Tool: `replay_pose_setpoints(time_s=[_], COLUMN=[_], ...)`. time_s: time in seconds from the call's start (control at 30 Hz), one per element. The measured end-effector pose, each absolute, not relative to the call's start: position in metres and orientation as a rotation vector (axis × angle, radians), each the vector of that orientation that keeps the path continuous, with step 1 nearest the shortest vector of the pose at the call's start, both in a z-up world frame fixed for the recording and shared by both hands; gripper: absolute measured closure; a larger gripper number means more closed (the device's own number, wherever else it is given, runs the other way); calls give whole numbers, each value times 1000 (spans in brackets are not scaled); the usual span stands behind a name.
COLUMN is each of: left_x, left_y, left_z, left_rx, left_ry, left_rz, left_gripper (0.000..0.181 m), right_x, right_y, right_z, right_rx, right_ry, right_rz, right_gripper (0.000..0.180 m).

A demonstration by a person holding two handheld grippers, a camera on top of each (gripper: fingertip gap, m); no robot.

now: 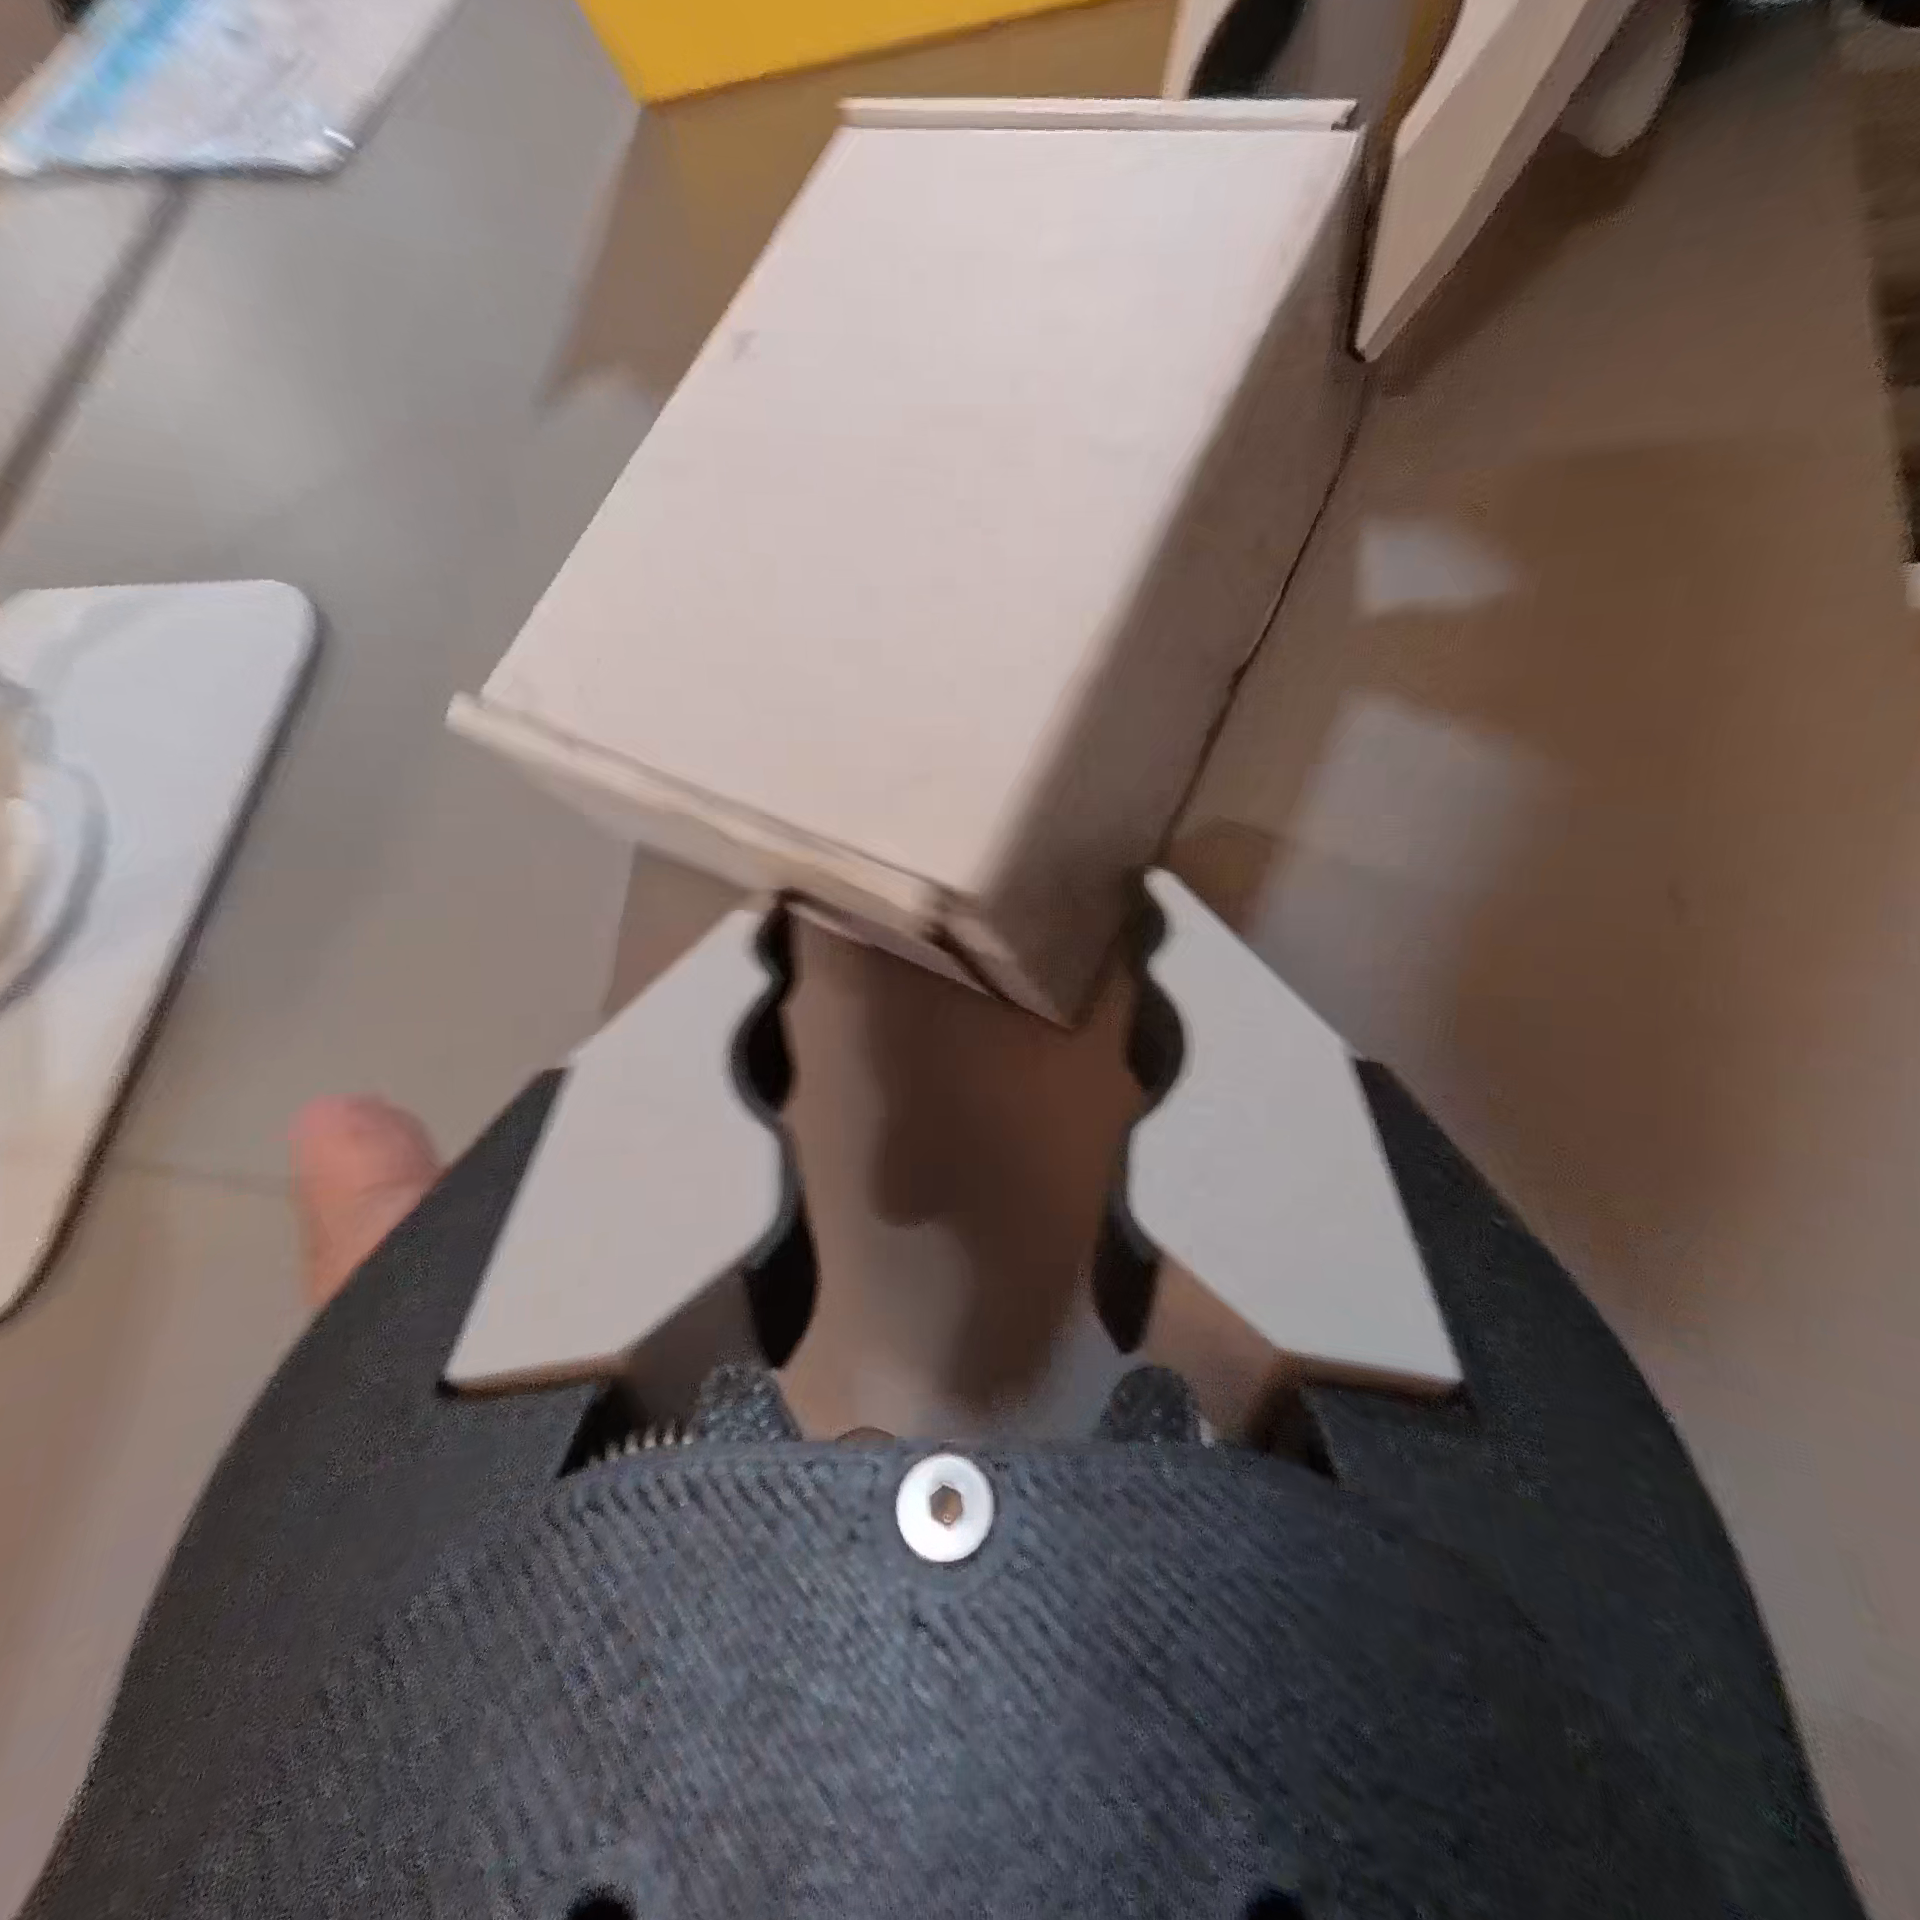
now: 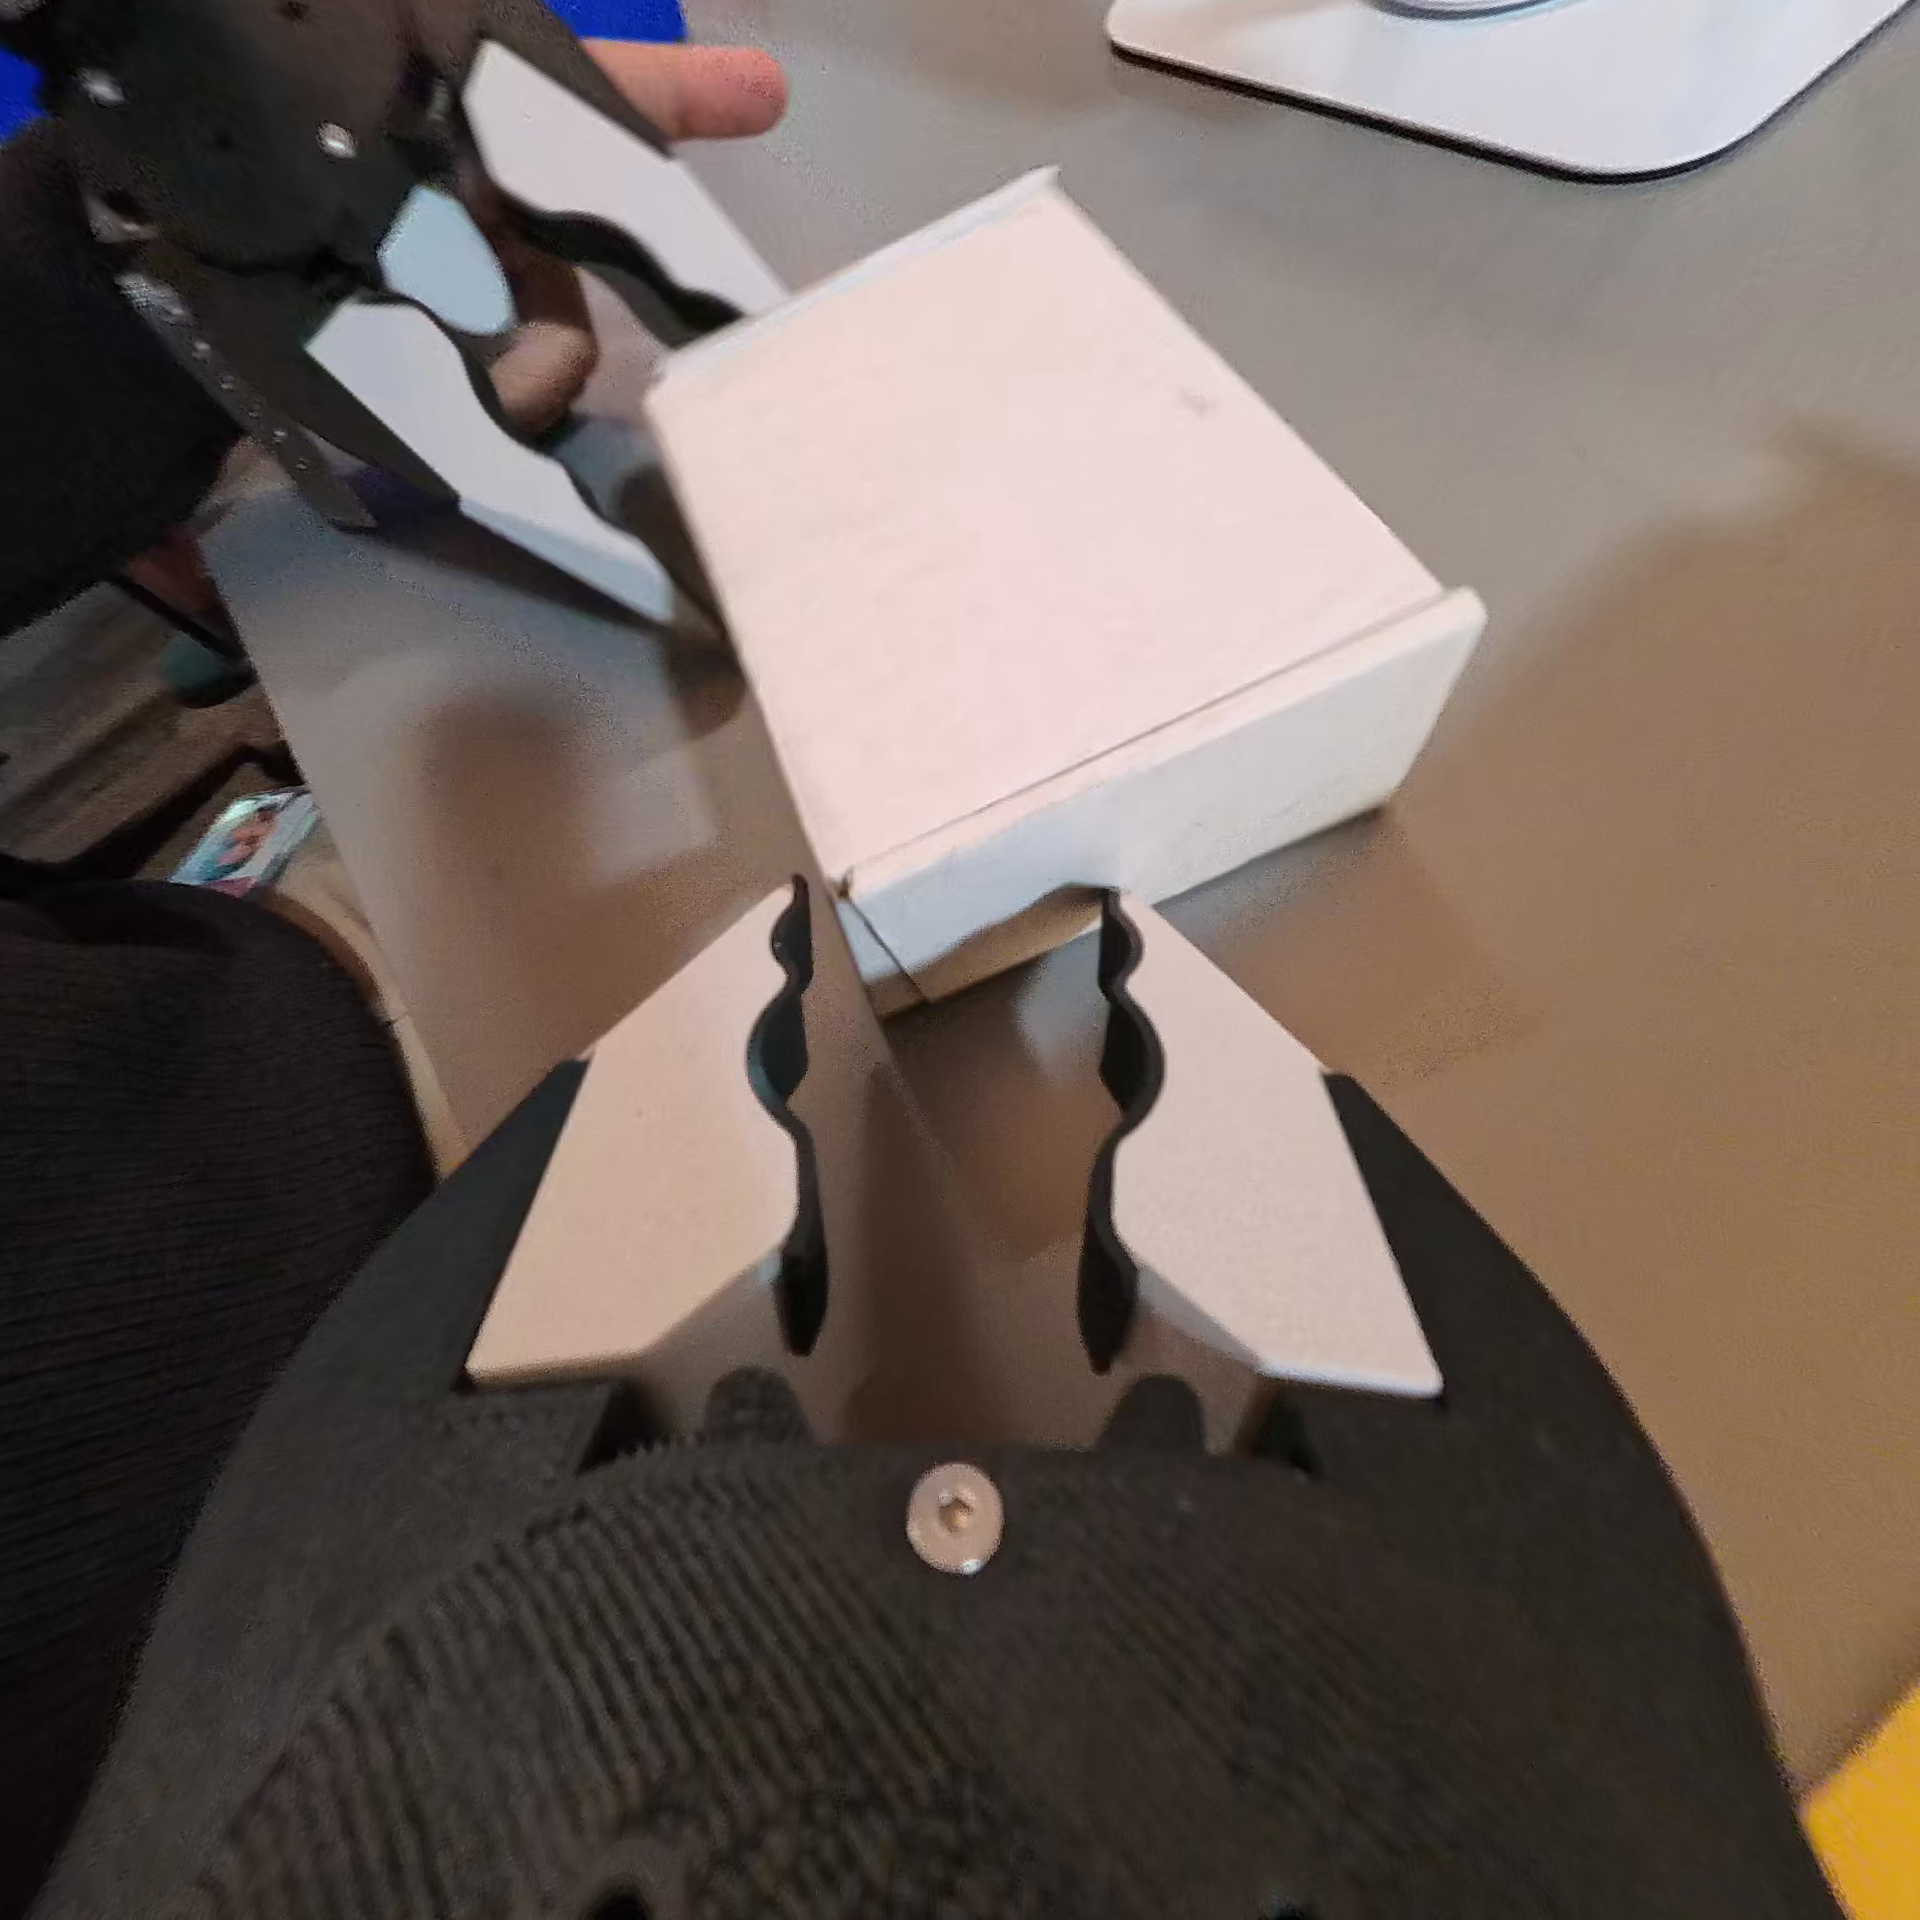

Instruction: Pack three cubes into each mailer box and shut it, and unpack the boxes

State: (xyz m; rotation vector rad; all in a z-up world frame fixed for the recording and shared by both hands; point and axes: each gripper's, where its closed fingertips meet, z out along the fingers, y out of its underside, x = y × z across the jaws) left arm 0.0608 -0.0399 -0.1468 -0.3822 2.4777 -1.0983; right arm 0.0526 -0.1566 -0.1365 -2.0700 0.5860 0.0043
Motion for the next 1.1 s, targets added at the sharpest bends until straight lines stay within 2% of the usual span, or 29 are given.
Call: replay_pose_setpoints(time_s=[0.1, 0.17, 0.23, 0.3, 0.4, 0.53, 0.63, 0.7, 0.9, 1.0, 1.1], left_x=[61, 60, 58, 61, 64, 47, 45, 45, 10, -10, -32], left_y=[-39, -39, -39, -38, -36, -46, -50, -50, -47, -37, -27], left_z=[-140, -140, -146, -147, -146, -146, -146, -147, -139, -140, -139], left_rx=[-323, -316, -306, -313, -344, -403, -437, -458, -524, -553, -543], left_ry=[2407, 2404, 2437, 2408, 2380, 2492, 2479, 2452, 2454, 2445, 2459], left_rz=[-1107, -1108, -1068, -1029, -1014, -1122, -1108, -1076, -1117, -1110, -1117], left_gripper=[157, 167, 164, 125, 109, 120, 113, 115, 142, 144, 151], right_x=[60, 62, 62, 61, 60, 58, 57, 56, 48, 34, 17], right_y=[-164, -167, -168, -168, -168, -167, -166, -166, -163, -157, -149], right_z=[-138, -137, -137, -136, -136, -139, -143, -144, -146, -146, -147], right_rx=[-2082, -2079, -2079, -2079, -2083, -2095, -2122, -2141, -2203, -2232, -2272], right_ry=[606, 614, 615, 610, 605, 616, 608, 591, 505, 405, 263], right_rz=[-61, -73, -65, -57, -63, -39, -44, -72, -133, -116, -113], right_gripper=[119, 118, 119, 121, 121, 119, 119, 118, 116, 126, 127])
